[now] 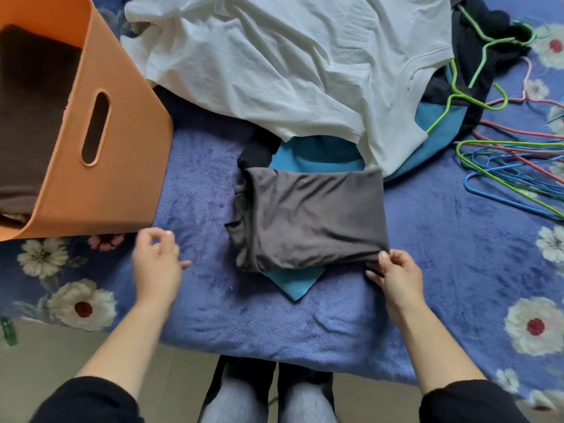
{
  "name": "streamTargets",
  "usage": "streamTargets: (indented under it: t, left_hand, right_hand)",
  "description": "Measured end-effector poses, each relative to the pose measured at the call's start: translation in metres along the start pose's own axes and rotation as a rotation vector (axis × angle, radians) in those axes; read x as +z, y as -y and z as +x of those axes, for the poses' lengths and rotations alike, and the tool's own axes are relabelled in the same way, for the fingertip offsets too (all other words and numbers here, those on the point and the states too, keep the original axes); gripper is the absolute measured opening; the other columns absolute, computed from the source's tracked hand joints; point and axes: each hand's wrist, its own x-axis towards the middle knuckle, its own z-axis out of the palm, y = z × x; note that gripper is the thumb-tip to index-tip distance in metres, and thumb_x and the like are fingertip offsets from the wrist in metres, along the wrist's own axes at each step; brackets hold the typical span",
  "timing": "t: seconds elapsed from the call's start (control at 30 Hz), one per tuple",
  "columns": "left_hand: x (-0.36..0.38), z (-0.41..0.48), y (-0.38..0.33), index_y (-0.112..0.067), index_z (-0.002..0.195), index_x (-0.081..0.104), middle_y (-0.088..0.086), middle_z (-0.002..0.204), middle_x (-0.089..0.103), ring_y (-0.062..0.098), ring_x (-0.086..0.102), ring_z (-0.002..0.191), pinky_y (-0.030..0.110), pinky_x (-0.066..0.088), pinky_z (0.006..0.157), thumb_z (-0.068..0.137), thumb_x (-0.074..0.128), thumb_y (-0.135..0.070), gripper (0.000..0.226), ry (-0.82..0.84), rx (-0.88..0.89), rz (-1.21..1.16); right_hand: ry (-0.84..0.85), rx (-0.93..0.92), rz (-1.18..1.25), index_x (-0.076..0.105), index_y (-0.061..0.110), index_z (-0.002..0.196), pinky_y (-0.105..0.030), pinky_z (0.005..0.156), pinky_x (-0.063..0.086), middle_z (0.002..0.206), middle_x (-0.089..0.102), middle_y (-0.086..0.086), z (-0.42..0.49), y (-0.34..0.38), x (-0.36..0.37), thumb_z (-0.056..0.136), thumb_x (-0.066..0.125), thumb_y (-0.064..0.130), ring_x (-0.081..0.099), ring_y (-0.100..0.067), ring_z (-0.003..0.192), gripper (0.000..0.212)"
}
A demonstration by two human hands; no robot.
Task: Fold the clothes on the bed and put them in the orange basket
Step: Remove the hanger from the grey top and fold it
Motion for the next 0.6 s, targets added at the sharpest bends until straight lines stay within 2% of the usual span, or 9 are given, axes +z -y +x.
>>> streamTargets:
  t: [0.13, 0.17, 0.23, 0.27, 0.33, 0.4, 0.43, 0.5, 0.6]
  left_hand:
    - [-0.015, 0.007, -0.003, -0.021, 0.080, 0.051, 0.005, 0.064, 0.049, 0.010, 0.047, 0.055, 0.017, 0.052, 0.048, 0.099, 0.052, -0.018, 0.019, 0.168, -0.028, 0.116]
    - [-0.007, 0.004, -0.006, -0.020, 0.080, 0.053, 0.004, 0.066, 0.053, 0.012, 0.049, 0.058, 0.020, 0.052, 0.052, 0.098, 0.053, -0.020, 0.018, 0.222, -0.036, 0.119]
    - [0.019, -0.005, -0.016, -0.022, 0.086, 0.058, -0.001, 0.079, 0.062, 0.014, 0.055, 0.071, 0.033, 0.054, 0.070, 0.094, 0.056, -0.037, 0.017, 0.278, -0.021, 0.117]
    - [0.034, -0.008, -0.025, -0.022, 0.095, 0.059, -0.003, 0.090, 0.063, 0.013, 0.057, 0.081, 0.038, 0.052, 0.082, 0.087, 0.057, -0.050, 0.029, 0.293, -0.004, 0.122]
    - [0.063, -0.009, -0.043, -0.021, 0.124, 0.050, -0.001, 0.118, 0.056, 0.015, 0.054, 0.107, 0.042, 0.043, 0.101, 0.071, 0.056, -0.070, 0.072, 0.299, -0.009, 0.158]
    - [0.088, -0.010, -0.056, -0.018, 0.142, 0.032, 0.007, 0.138, 0.042, 0.024, 0.041, 0.128, 0.042, 0.033, 0.110, 0.073, 0.060, -0.070, 0.091, 0.285, -0.027, 0.299]
    - [0.097, -0.010, -0.060, -0.015, 0.143, 0.029, 0.011, 0.142, 0.039, 0.028, 0.036, 0.132, 0.043, 0.031, 0.110, 0.078, 0.059, -0.066, 0.088, 0.278, -0.036, 0.398]
    - [0.107, -0.006, -0.059, -0.008, 0.136, 0.037, 0.018, 0.139, 0.042, 0.034, 0.038, 0.130, 0.045, 0.033, 0.106, 0.087, 0.054, -0.059, 0.073, 0.269, -0.025, 0.559]
    - [0.100, 0.001, -0.053, -0.004, 0.111, 0.052, 0.018, 0.116, 0.057, 0.036, 0.050, 0.112, 0.041, 0.040, 0.088, 0.094, 0.051, -0.046, 0.046, 0.243, 0.109, 0.554]
  right_hand:
    - [0.086, 0.045, 0.016, 0.054, 0.017, 0.085, -0.024, 0.067, 0.056, 0.085, 0.061, -0.004, 0.004, 0.008, -0.010, 0.094, 0.056, 0.005, 0.063, -0.018, 0.075, 0.015]
    - [0.087, 0.070, 0.056, 0.053, 0.017, 0.086, -0.026, 0.069, 0.055, 0.084, 0.061, -0.005, 0.004, 0.009, -0.006, 0.093, 0.057, 0.004, 0.063, -0.018, 0.074, 0.014]
    - [0.046, 0.149, 0.183, 0.054, 0.015, 0.091, -0.031, 0.074, 0.055, 0.085, 0.061, -0.008, -0.001, 0.010, 0.003, 0.090, 0.059, 0.008, 0.063, -0.020, 0.073, 0.009]
    - [0.021, 0.181, 0.240, 0.055, 0.014, 0.096, -0.032, 0.076, 0.054, 0.087, 0.062, -0.009, -0.003, 0.013, 0.007, 0.089, 0.061, 0.012, 0.063, -0.021, 0.075, 0.009]
    - [-0.024, 0.218, 0.249, 0.058, 0.011, 0.103, -0.034, 0.076, 0.054, 0.092, 0.064, -0.011, -0.002, 0.016, 0.015, 0.086, 0.067, 0.022, 0.064, -0.023, 0.079, 0.021]
    - [-0.027, 0.218, 0.191, 0.062, 0.012, 0.098, -0.033, 0.072, 0.054, 0.098, 0.066, -0.010, 0.002, 0.021, 0.019, 0.082, 0.073, 0.029, 0.065, -0.024, 0.085, 0.026]
    - [-0.010, 0.222, 0.164, 0.064, 0.013, 0.095, -0.032, 0.072, 0.053, 0.099, 0.067, -0.008, 0.003, 0.024, 0.020, 0.079, 0.075, 0.031, 0.064, -0.023, 0.086, 0.026]
    - [0.035, 0.255, 0.109, 0.066, 0.012, 0.091, -0.028, 0.069, 0.049, 0.091, 0.067, -0.005, 0.007, 0.030, 0.019, 0.076, 0.078, 0.028, 0.059, -0.019, 0.077, 0.024]
    - [0.129, 0.309, 0.102, 0.065, 0.008, 0.085, -0.017, 0.044, 0.037, 0.075, 0.058, -0.003, 0.013, 0.036, 0.012, 0.074, 0.076, 0.009, 0.044, -0.010, 0.054, 0.015]
